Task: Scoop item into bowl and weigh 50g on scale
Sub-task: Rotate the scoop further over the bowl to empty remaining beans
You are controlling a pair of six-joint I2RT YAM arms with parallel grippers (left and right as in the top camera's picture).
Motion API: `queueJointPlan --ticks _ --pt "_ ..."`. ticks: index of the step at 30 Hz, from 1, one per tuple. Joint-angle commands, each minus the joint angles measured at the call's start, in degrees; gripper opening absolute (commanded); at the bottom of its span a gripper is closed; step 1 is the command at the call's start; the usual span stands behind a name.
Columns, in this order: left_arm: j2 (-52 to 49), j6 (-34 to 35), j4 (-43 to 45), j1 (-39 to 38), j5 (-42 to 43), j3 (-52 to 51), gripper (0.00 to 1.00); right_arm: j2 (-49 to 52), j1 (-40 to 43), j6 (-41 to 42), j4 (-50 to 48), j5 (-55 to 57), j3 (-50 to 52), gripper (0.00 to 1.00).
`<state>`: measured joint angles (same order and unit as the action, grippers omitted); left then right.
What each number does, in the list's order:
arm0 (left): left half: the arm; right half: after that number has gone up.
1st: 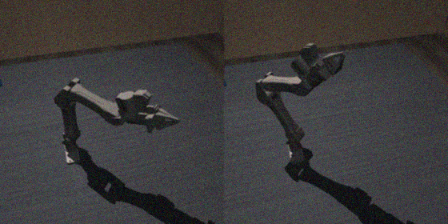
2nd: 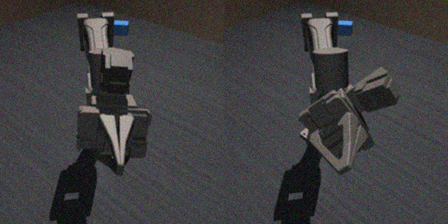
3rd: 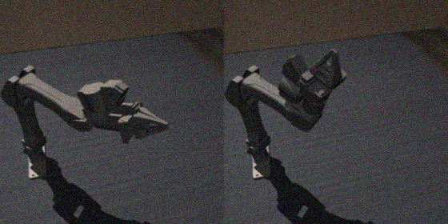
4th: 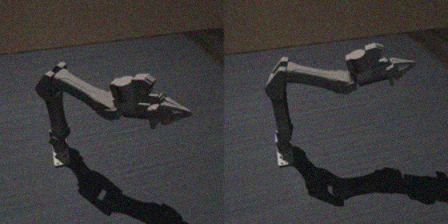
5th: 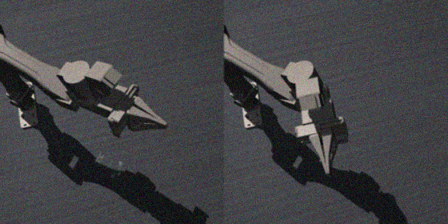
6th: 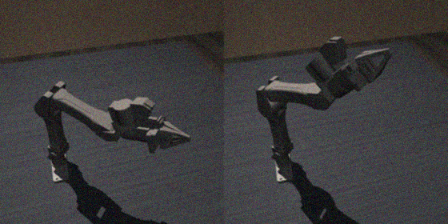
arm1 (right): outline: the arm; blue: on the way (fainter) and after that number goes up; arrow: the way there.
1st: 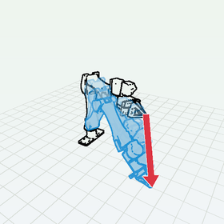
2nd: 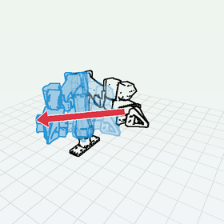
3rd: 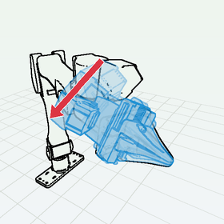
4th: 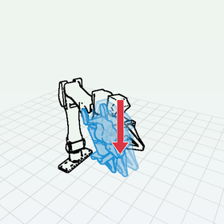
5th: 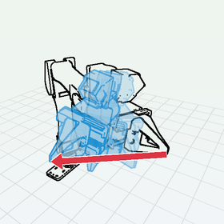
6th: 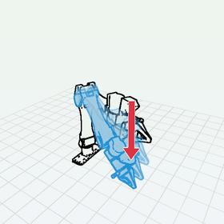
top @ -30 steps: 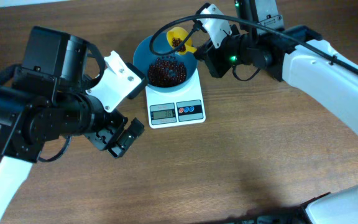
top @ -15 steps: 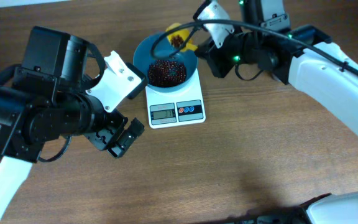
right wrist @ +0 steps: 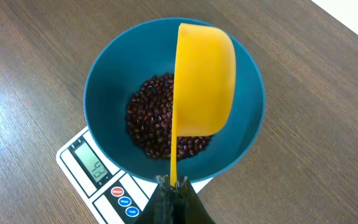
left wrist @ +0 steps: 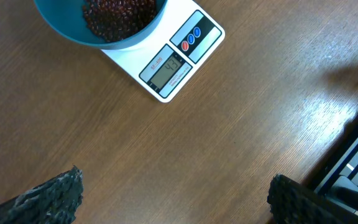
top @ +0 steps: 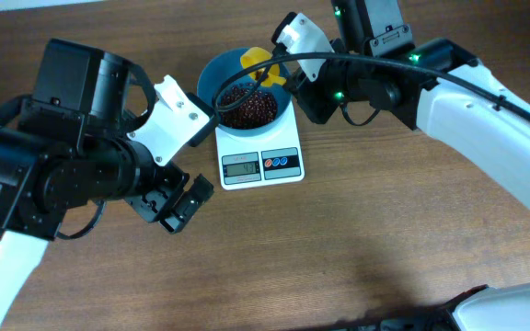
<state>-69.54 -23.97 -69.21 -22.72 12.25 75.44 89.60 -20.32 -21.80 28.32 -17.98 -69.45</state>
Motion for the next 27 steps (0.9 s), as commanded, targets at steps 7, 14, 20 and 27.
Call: queueJointPlan --ticks 7,14,20,27 --pt "0.4 0.7 0.1 -0.2 0.9 0.7 0.99 -1.1 -0.4 -0.5 -0.2 0.7 -1.2 0.04" --pt "0.4 0.7 0.1 -0.2 0.9 0.7 0.99 -1.1 -0.4 -0.5 -2.7 3.3 -1.9 0.04" --pt "0.4 0.7 0.1 -0.2 0.9 0.7 0.99 -0.8 -0.4 -0.5 -1.1 5.2 -1.9 0.04" --pt "0.4 0.7 0.1 -0.2 0.9 0.7 0.99 -0.9 -0.4 -0.5 -1.5 5.2 -1.9 0.04"
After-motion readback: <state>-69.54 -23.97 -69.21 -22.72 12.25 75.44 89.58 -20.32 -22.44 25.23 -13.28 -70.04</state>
